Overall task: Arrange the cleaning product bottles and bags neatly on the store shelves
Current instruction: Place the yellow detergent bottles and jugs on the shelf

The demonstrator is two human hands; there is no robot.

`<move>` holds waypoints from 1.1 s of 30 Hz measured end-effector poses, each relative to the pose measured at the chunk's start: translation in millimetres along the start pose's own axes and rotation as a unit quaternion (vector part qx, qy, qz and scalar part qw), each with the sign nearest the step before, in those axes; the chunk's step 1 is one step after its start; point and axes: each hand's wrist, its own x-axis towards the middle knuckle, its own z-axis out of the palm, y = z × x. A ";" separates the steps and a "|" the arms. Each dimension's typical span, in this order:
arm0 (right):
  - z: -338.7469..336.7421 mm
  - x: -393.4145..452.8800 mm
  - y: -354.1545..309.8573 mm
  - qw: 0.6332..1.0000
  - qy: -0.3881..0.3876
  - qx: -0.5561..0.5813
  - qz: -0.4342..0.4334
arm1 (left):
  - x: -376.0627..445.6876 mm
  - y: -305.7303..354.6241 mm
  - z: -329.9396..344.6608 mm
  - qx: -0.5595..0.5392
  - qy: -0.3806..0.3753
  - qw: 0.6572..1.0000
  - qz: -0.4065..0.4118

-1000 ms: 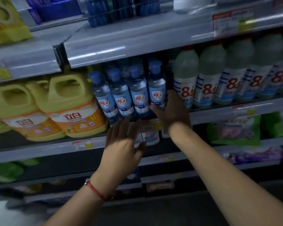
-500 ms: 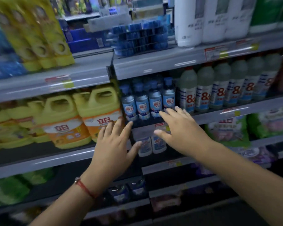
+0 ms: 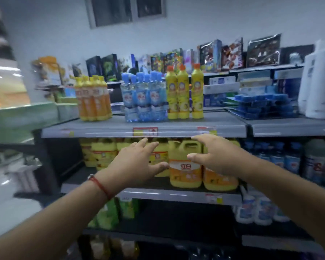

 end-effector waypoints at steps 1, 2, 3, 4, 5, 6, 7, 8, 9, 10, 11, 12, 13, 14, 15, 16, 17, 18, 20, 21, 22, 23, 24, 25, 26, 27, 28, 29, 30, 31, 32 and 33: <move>-3.1 9.4 -17.6 1.000 -0.002 0.000 -0.008 | -1.4 -17.0 -10.6 0.003 0.004 1.000 -0.011; -6.4 19.1 -34.3 1.000 -0.003 0.000 -0.017 | -2.2 -33.4 -21.4 0.005 0.006 1.000 -0.021; -9.7 29.6 -50.0 1.000 -0.003 -0.002 -0.026 | -2.7 -49.8 -32.0 0.007 0.007 0.999 -0.030; -13.1 40.2 -65.2 0.999 -0.004 -0.007 -0.036 | -3.4 -65.6 -42.9 0.007 0.007 0.999 -0.041; -16.6 51.2 -80.5 0.999 -0.006 -0.013 -0.047 | -3.7 -81.4 -53.3 0.005 0.008 0.999 -0.053; -19.8 61.9 -94.5 0.998 -0.009 -0.020 -0.059 | -3.8 -96.0 -63.1 0.005 0.012 0.998 -0.063; -22.8 72.4 -108.5 0.997 -0.012 -0.027 -0.071 | -3.2 -111.0 -72.3 0.005 0.018 0.997 -0.071; -25.0 83.7 -121.9 0.996 -0.014 -0.034 -0.081 | -1.8 -126.0 -80.6 0.007 0.025 0.997 -0.079; -26.7 95.2 -134.9 0.995 -0.013 -0.041 -0.091 | 0.1 -141.5 -87.8 0.009 0.031 0.996 -0.088; -27.6 107.4 -147.1 0.994 -0.011 -0.045 -0.101 | 2.9 -156.7 -94.0 0.011 0.036 0.995 -0.096; -27.7 120.5 -158.5 0.993 -0.009 -0.048 -0.111 | 6.3 -171.5 -99.1 0.016 0.041 0.993 -0.105; -27.0 134.5 -169.2 0.991 -0.008 -0.049 -0.122 | 10.5 -185.6 -103.5 0.023 0.047 0.992 -0.114; -25.3 149.1 -179.8 0.990 -0.006 -0.050 -0.131 | 14.9 -199.4 -106.8 0.029 0.052 0.991 -0.122; -23.3 164.0 -189.7 0.989 -0.003 -0.052 -0.137 | 20.1 -212.6 -109.0 0.034 0.056 0.990 -0.128; -21.0 179.3 -198.4 0.988 0.001 -0.052 -0.143 | 26.7 -225.2 -110.7 0.040 0.059 0.988 -0.134; -18.0 195.5 -205.5 0.988 0.006 -0.050 -0.148 | 34.3 -237.1 -111.9 0.047 0.064 0.988 -0.136; -14.9 211.8 -211.9 0.987 0.009 -0.046 -0.156 | 43.2 -248.5 -112.5 0.055 0.068 0.987 -0.136; -11.3 228.6 -217.6 0.986 0.010 -0.042 -0.163 | 53.1 -259.1 -112.7 0.067 0.076 0.986 -0.132; -4.8 263.1 -225.3 0.984 0.008 -0.040 -0.174 | 75.5 -278.3 -111.8 0.089 0.085 0.985 -0.117; -2.4 281.4 -227.2 0.983 0.004 -0.039 -0.177 | 88.3 -287.0 -111.0 0.096 0.087 0.986 -0.110; -0.7 299.9 -227.8 0.983 0.001 -0.037 -0.179 | 103.1 -295.9 -110.8 0.100 0.091 0.986 -0.102; 0.4 318.5 -228.0 0.983 0.001 -0.035 -0.180 | 119.1 -305.0 -111.4 0.100 0.095 0.986 -0.097; 1.8 337.1 -227.8 0.983 -0.001 -0.034 -0.180 | 135.3 -314.7 -112.1 0.098 0.098 0.986 -0.094; 3.4 354.5 -227.7 0.983 -0.004 -0.036 -0.180 | 151.0 -324.1 -112.3 0.095 0.101 0.986 -0.095; 4.8 371.5 -228.3 0.983 -0.007 -0.040 -0.181 | 165.7 -333.6 -111.6 0.094 0.104 0.985 -0.098; 5.7 387.3 -230.2 0.982 -0.006 -0.045 -0.184 | 179.2 -343.1 -110.7 0.094 0.107 0.985 -0.101; 6.2 401.9 -233.9 0.981 -0.004 -0.053 -0.188 | 191.3 -352.4 -110.2 0.094 0.108 0.984 -0.105; 6.7 416.3 -238.7 0.980 -0.004 -0.059 -0.190 | 202.9 -362.6 -110.0 0.095 0.107 0.984 -0.107; 7.3 429.8 -243.9 0.980 -0.005 -0.062 -0.191 | 213.6 -372.3 -110.1 0.098 0.105 0.984 -0.108; 8.5 442.4 -249.8 0.979 -0.005 -0.065 -0.191 | 223.6 -382.0 -110.2 0.102 0.105 0.983 -0.109; 10.2 454.4 -256.1 0.979 -0.004 -0.071 -0.192 | 233.1 -391.8 -110.3 0.107 0.107 0.982 -0.110; 12.7 465.8 -262.3 0.978 -0.001 -0.082 -0.193 | 242.3 -400.7 -110.3 0.113 0.109 0.981 -0.110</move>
